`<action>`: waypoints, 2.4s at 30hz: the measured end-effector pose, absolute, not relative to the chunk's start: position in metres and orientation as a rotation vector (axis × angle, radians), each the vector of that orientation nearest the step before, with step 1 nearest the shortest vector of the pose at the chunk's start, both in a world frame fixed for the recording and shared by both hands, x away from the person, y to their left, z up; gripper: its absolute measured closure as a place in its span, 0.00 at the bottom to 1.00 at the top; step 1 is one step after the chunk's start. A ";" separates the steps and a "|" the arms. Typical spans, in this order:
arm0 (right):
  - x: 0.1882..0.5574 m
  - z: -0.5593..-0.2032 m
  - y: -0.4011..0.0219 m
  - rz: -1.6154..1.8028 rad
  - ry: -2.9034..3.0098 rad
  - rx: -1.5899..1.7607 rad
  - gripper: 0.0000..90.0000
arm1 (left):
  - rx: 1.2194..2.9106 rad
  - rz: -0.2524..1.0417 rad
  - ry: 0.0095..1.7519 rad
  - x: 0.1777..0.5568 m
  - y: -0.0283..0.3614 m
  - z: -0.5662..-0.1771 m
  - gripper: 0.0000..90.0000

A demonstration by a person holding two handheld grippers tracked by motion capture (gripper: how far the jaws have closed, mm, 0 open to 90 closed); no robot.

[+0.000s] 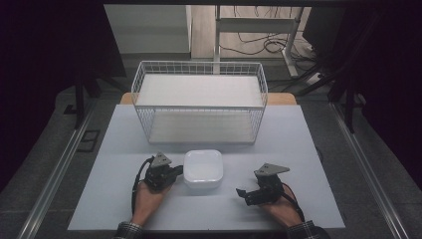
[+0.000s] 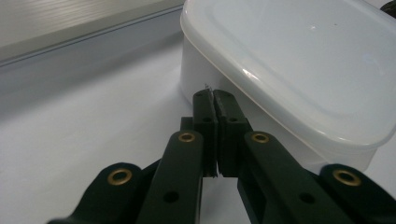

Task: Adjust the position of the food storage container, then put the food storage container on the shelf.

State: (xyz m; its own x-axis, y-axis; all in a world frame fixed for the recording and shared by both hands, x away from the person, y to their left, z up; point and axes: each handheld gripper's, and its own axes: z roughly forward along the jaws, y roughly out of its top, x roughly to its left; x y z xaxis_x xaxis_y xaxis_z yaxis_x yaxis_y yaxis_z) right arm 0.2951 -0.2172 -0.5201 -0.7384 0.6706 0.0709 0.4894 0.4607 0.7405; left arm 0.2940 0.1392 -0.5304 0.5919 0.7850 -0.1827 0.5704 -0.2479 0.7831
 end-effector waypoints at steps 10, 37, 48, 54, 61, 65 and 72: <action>0.291 -0.518 -0.221 1.108 2.476 0.933 0.04 | 1.940 0.354 1.089 0.285 0.155 -0.521 0.71; 0.288 -0.516 -0.227 1.213 2.467 0.888 0.00 | 1.925 0.351 1.009 0.249 0.177 -0.529 0.05; 0.291 -0.510 -0.220 1.255 2.498 0.875 0.00 | 1.959 0.296 0.993 0.250 0.168 -0.520 0.06; 0.294 -0.503 -0.215 1.279 2.510 0.889 0.00 | 1.947 0.265 0.986 0.257 0.163 -0.510 0.05; 0.299 -0.492 -0.195 1.232 2.530 0.843 0.00 | 1.958 0.212 0.964 0.267 0.152 -0.501 0.04; 0.306 -0.486 -0.187 1.264 2.538 0.867 0.00 | 1.962 0.217 0.955 0.273 0.149 -0.497 0.05; 0.318 -0.477 -0.167 1.230 2.589 0.856 0.02 | 1.954 0.224 0.935 0.293 0.137 -0.488 0.12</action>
